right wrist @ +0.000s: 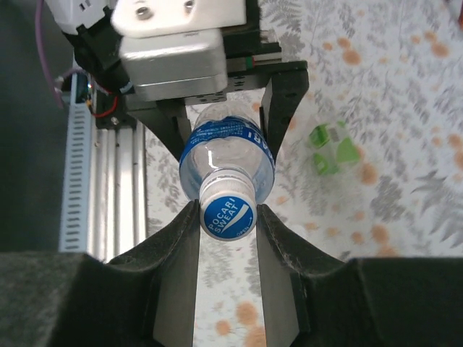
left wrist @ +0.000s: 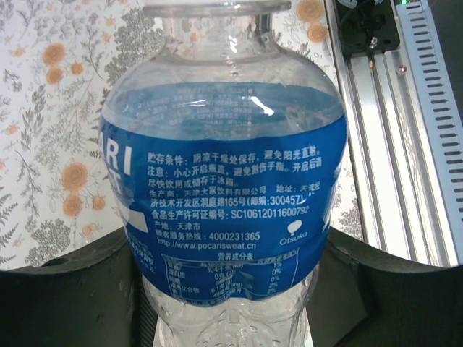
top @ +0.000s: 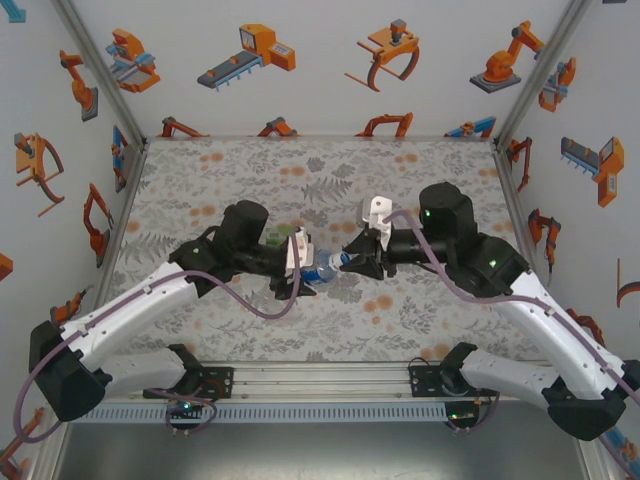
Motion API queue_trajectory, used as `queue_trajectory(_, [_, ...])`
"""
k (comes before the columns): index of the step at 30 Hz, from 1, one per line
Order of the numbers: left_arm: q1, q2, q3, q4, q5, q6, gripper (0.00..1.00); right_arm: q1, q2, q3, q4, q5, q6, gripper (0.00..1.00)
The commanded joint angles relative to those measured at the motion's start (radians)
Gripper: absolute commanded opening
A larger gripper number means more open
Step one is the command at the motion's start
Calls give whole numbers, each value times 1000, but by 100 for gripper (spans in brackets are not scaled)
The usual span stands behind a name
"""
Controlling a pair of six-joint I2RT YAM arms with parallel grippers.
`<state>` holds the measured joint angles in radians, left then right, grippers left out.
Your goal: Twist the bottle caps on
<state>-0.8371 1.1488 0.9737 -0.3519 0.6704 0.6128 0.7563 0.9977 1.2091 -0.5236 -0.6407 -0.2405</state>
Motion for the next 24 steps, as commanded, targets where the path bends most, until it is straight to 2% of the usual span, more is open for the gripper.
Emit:
queue_trajectory(1, [-7, 12, 41, 59, 43, 22, 0, 14, 12, -37, 66, 133, 386, 1])
queue_trajectory(3, [-7, 23, 43, 74, 42, 23, 0, 13, 16, -42, 64, 225, 573, 0])
queue_trajectory(7, [-6, 41, 39, 128, 43, 15, 0, 13, 39, -26, -47, 409, 974, 0])
queue_trajectory(12, [-6, 71, 28, 222, 39, -19, 0, 12, 64, -63, -117, 415, 1374, 0])
queue_trajectory(16, [-7, 98, 45, 219, 47, -3, 0, 12, 100, -23, -218, 436, 1414, 0])
queue_trajectory(19, [-6, 107, 53, 206, 56, 9, 0, 12, 104, -9, -216, 438, 1411, 1])
queue_trajectory(21, [-7, 106, 54, 195, 57, 13, 0, 11, 100, 0, -222, 456, 1398, 9])
queue_trajectory(24, [-7, 98, 46, 194, 57, 8, 0, 12, 92, 29, -246, 507, 1329, 35])
